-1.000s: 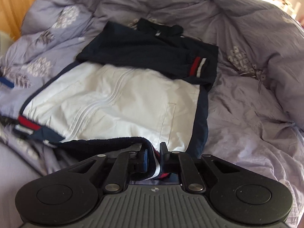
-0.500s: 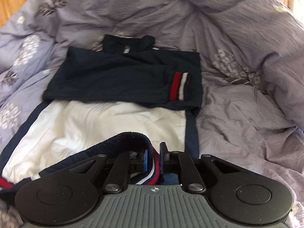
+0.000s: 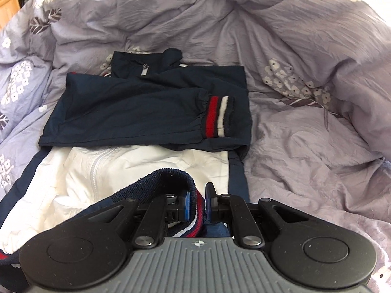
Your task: Fold clothes
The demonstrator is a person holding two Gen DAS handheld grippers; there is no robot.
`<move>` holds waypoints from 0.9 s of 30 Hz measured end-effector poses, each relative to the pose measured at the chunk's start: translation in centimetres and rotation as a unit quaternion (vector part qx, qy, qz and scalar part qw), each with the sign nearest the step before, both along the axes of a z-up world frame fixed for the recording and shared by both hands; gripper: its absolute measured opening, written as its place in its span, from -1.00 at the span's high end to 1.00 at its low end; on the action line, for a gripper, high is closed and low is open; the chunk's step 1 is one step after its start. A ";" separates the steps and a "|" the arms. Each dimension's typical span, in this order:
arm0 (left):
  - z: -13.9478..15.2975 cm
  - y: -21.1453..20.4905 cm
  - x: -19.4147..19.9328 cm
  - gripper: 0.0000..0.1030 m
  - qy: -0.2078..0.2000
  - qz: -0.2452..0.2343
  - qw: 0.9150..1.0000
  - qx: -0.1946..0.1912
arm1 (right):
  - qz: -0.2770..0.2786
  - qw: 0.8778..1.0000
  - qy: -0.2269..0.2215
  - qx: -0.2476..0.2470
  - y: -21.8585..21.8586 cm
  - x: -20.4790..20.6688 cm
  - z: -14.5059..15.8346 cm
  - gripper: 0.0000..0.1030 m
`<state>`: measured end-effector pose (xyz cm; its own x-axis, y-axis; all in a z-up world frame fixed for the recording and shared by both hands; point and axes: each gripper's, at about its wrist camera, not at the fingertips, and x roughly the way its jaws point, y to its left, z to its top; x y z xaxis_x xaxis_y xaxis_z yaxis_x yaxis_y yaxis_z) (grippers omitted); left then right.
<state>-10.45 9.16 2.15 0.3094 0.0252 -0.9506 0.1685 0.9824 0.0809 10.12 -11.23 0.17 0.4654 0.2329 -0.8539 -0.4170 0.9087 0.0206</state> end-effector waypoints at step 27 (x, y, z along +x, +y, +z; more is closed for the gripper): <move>1.2 14.5 19.7 -1.00 -0.117 0.221 0.951 0.184 | -0.038 0.985 -0.158 0.064 4.2 8.5 5.6 0.73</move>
<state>9.28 23.64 3.33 0.3926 0.5192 -0.7591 -0.3183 0.8511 0.4175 18.58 -7.06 5.78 0.7228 0.2834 -0.6303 -0.3524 0.9357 0.0167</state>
